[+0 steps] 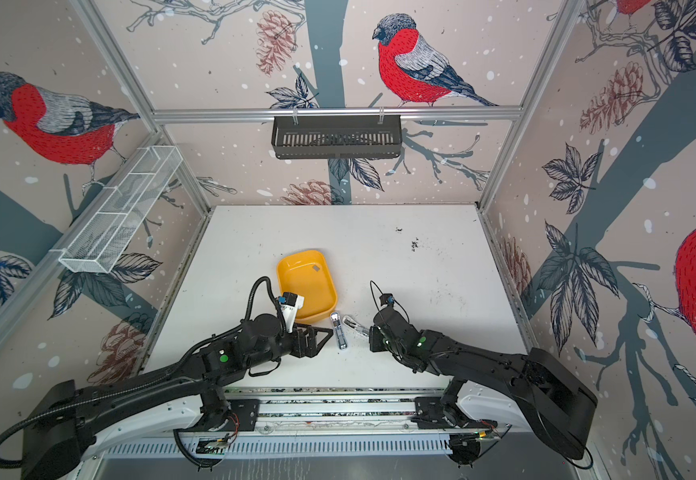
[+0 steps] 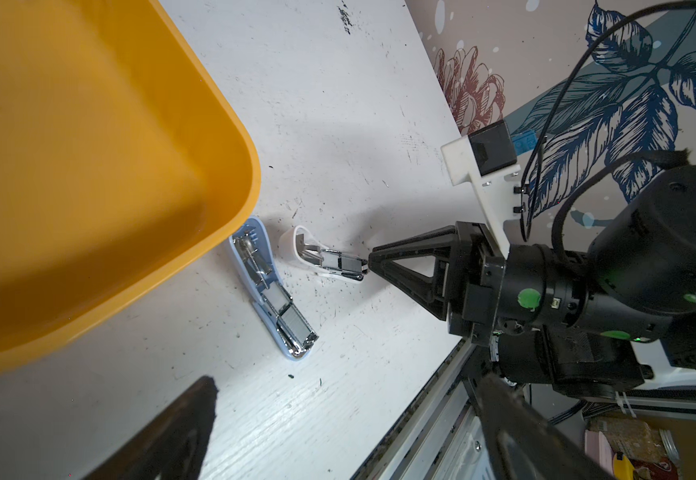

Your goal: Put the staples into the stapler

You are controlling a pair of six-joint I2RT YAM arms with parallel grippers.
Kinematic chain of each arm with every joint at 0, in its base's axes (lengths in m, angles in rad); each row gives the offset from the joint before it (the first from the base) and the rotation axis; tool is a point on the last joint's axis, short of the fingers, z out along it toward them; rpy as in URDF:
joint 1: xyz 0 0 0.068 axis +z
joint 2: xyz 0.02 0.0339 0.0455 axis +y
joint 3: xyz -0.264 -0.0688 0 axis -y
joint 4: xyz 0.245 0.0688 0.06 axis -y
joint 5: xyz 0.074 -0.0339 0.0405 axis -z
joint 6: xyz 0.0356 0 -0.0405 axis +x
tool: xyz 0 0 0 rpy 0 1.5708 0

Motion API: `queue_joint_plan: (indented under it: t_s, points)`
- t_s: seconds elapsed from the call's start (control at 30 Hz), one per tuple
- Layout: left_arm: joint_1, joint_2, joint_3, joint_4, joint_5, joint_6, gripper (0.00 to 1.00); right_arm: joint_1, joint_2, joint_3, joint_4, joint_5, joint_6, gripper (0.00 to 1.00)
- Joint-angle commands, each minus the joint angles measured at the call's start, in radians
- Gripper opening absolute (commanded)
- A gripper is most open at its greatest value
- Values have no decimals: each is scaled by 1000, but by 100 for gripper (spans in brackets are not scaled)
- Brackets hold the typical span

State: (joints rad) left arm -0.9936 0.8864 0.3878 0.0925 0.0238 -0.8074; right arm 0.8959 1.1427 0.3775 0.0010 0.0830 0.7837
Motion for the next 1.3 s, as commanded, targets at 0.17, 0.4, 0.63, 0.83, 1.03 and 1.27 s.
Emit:
queue_joint_plan:
  t_s: [0.17, 0.4, 0.63, 0.83, 1.03, 1.27]
  points:
    - [-3, 5, -6, 50, -1, -12, 97, 1, 47, 5, 9, 25, 23, 16]
    - [-4, 8, -5, 52, -1, -10, 97, -1, 60, 9, 14, 43, 15, 14]
    - [-3, 27, -4, 65, 5, -13, 96, -11, 73, 14, 23, 39, -9, 10]
    - [-3, 52, -8, 89, 14, -33, 95, -13, 79, 13, 36, 24, -29, 5]
    - [-4, 109, 3, 121, 30, -68, 91, -12, 76, 14, 42, 8, -57, 4]
    - [-4, 260, 67, 138, 96, -81, 89, -12, 65, 7, 42, 8, -52, 4]
